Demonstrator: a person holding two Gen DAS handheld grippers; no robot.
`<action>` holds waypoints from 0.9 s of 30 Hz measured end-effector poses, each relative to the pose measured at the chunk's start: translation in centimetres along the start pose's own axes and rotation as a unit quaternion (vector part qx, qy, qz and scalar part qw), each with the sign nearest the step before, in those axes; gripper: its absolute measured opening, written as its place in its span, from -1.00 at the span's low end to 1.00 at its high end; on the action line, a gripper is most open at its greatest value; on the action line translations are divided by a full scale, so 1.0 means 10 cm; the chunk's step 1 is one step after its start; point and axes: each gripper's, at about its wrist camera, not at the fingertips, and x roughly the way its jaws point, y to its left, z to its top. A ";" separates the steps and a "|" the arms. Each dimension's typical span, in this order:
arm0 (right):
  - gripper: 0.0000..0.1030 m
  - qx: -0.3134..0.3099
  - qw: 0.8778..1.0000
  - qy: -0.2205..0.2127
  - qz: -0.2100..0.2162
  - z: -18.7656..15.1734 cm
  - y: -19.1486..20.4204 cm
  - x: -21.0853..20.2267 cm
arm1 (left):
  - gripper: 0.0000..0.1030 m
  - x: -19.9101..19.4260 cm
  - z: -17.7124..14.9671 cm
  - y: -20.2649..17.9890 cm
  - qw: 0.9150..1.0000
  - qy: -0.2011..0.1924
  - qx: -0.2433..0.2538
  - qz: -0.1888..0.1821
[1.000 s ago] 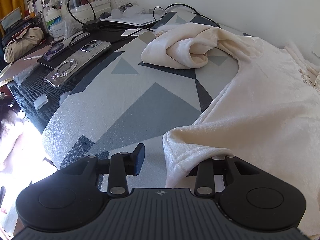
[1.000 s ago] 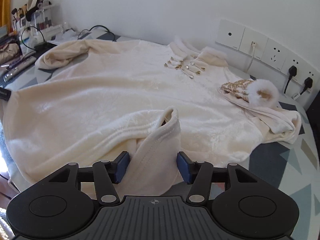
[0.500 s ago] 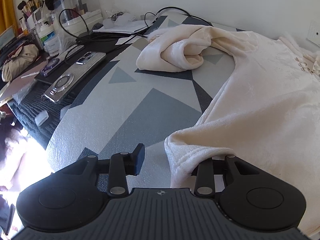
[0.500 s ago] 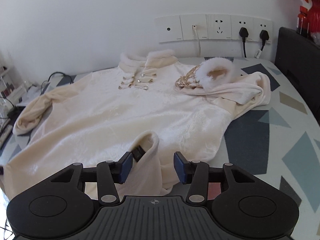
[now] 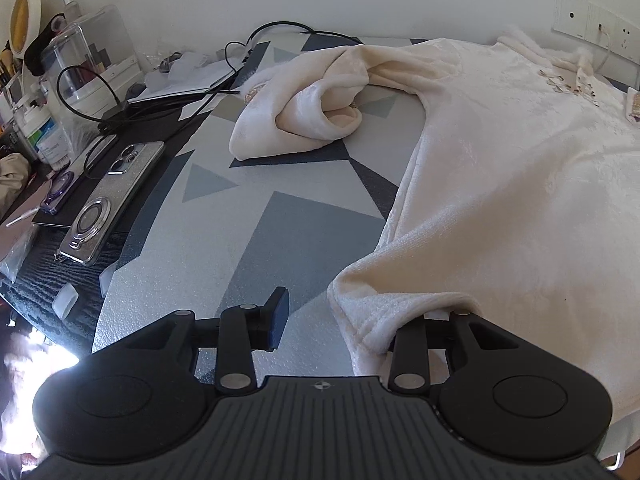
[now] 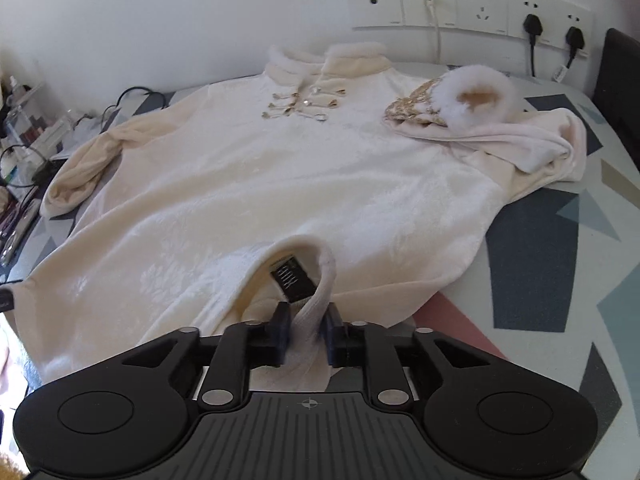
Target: Fold clothes
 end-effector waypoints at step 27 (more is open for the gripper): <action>-0.92 -0.016 0.959 -0.084 -0.270 -1.61 0.43 -1.30 | -0.87 -0.20 -0.03 0.34 0.985 0.014 -0.006 -0.170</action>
